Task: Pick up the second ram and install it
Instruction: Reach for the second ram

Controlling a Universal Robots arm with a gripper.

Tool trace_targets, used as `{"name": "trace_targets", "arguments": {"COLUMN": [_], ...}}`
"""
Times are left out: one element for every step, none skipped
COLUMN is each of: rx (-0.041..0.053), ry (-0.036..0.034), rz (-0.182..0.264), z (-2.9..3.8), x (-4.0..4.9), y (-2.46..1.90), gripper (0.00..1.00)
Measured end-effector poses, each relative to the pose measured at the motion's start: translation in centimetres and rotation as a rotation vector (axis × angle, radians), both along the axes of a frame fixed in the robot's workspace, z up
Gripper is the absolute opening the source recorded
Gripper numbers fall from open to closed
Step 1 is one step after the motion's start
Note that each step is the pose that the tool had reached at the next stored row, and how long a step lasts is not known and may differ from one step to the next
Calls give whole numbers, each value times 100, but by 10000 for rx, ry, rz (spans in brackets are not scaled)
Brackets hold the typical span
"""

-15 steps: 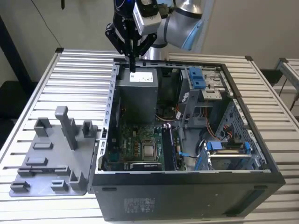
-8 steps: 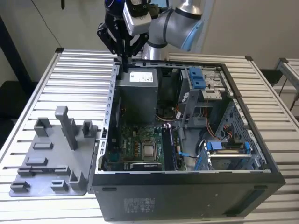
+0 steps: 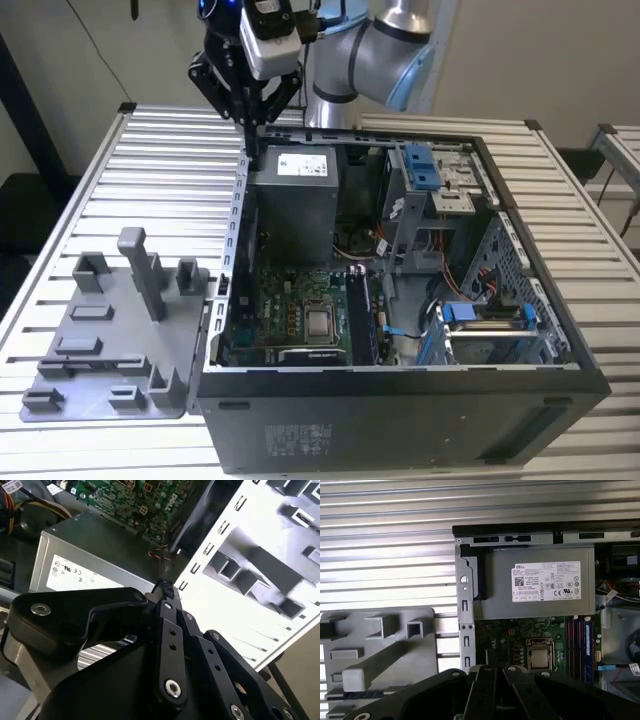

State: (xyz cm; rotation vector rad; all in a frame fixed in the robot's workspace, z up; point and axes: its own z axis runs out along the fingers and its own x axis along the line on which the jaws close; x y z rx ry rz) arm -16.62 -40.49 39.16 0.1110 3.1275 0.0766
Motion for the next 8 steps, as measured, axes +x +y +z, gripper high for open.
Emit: {"name": "trace_targets", "arguments": {"rx": [2,4,5,7,10,11,12,13], "ry": [0,0,0,1,0,0,1,1], "rz": [-1,-1,-1,-2,-1,0,0,-1], "z": [0,-1,-1,-2,-2,-3,-3,-3], "x": [-32,-65,-96,-130,-169,-207,-246,-283], "y": [-12,-25,-37,-50,-62,-72,-81,-90], "gripper": [11,11,11,11,11,11,11,11]}}
